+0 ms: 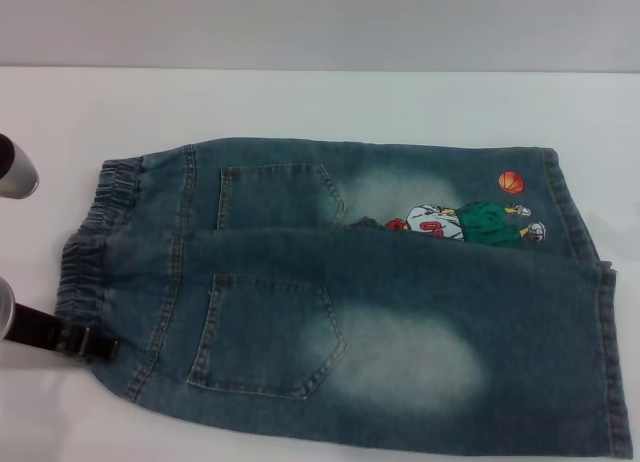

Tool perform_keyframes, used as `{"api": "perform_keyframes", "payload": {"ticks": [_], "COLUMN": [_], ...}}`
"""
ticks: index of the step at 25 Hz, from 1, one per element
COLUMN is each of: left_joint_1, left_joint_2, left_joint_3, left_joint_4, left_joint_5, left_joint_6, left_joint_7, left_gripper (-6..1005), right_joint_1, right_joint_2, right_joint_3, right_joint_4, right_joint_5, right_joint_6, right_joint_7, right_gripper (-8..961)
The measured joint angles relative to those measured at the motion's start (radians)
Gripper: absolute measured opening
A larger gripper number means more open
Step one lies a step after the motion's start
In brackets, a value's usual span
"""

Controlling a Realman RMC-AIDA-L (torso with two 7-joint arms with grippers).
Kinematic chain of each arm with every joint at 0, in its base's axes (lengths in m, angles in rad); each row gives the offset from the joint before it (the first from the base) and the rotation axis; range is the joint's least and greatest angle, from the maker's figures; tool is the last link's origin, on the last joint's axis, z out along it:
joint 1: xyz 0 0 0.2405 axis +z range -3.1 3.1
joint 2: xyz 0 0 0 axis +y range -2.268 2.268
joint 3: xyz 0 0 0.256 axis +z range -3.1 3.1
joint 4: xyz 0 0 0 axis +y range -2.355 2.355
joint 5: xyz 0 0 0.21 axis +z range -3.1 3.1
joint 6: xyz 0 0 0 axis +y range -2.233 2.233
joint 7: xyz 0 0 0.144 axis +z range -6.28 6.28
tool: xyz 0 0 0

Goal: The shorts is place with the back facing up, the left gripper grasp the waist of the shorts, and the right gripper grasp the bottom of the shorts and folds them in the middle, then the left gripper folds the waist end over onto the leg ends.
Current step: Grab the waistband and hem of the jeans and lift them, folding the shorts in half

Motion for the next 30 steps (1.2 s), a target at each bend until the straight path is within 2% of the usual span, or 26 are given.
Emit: {"api": "perform_keyframes", "payload": {"ticks": [19, 29, 30], "left_joint_1": [-0.024, -0.026, -0.027], "left_joint_2": [0.0, 0.002, 0.002], "left_joint_3": [0.022, 0.003, 0.003], "left_joint_4": [0.026, 0.019, 0.022], "left_joint_5": [0.012, 0.013, 0.013], "left_joint_6": [-0.004, -0.006, -0.006], "left_joint_7": [-0.001, 0.001, 0.001], "left_gripper": [798, 772, 730], "right_joint_1": [-0.003, -0.001, -0.001], "right_joint_2": [0.002, 0.002, 0.002], "right_joint_3": [-0.003, -0.003, -0.002], "right_joint_4": [0.0, 0.0, 0.0], "right_joint_5": [0.002, 0.002, 0.002], "right_joint_6": [0.001, 0.001, 0.001], "right_joint_7": [-0.006, -0.008, -0.008], "right_gripper": [685, 686, 686]}}
